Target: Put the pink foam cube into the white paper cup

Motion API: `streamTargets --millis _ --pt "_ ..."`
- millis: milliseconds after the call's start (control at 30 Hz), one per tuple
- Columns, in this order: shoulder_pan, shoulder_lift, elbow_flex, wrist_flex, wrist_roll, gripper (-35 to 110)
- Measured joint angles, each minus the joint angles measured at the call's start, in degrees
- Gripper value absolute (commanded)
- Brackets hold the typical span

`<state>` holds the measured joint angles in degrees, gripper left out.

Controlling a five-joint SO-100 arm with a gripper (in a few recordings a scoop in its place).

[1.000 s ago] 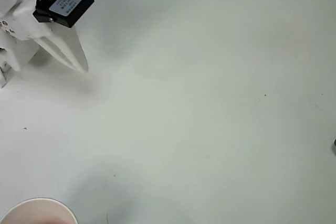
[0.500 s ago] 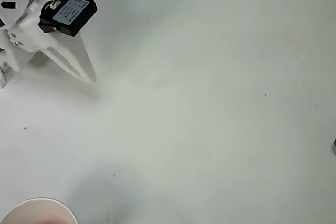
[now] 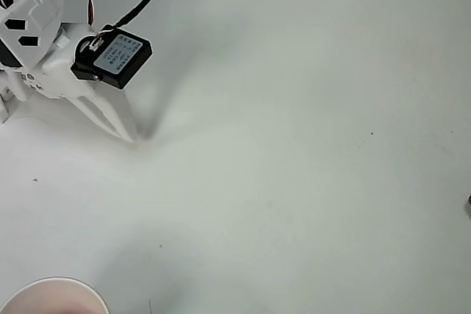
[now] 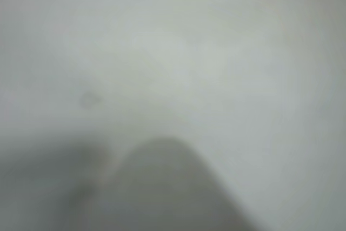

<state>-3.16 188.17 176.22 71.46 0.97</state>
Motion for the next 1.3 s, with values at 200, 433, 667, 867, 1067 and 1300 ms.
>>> streamTargets --millis 200,433,667,867,1067,1300 --pt "0.0 0.0 0.0 0.88 -2.11 0" --pt "-3.96 0.35 0.0 2.11 -5.98 0" --pt "-4.39 0.35 0.0 2.11 -7.56 0" --pt "-4.39 0.44 0.0 2.11 -7.56 0" --pt "-4.39 0.44 0.0 2.11 -7.56 0" --pt "-4.39 0.44 0.0 2.11 -7.56 0"
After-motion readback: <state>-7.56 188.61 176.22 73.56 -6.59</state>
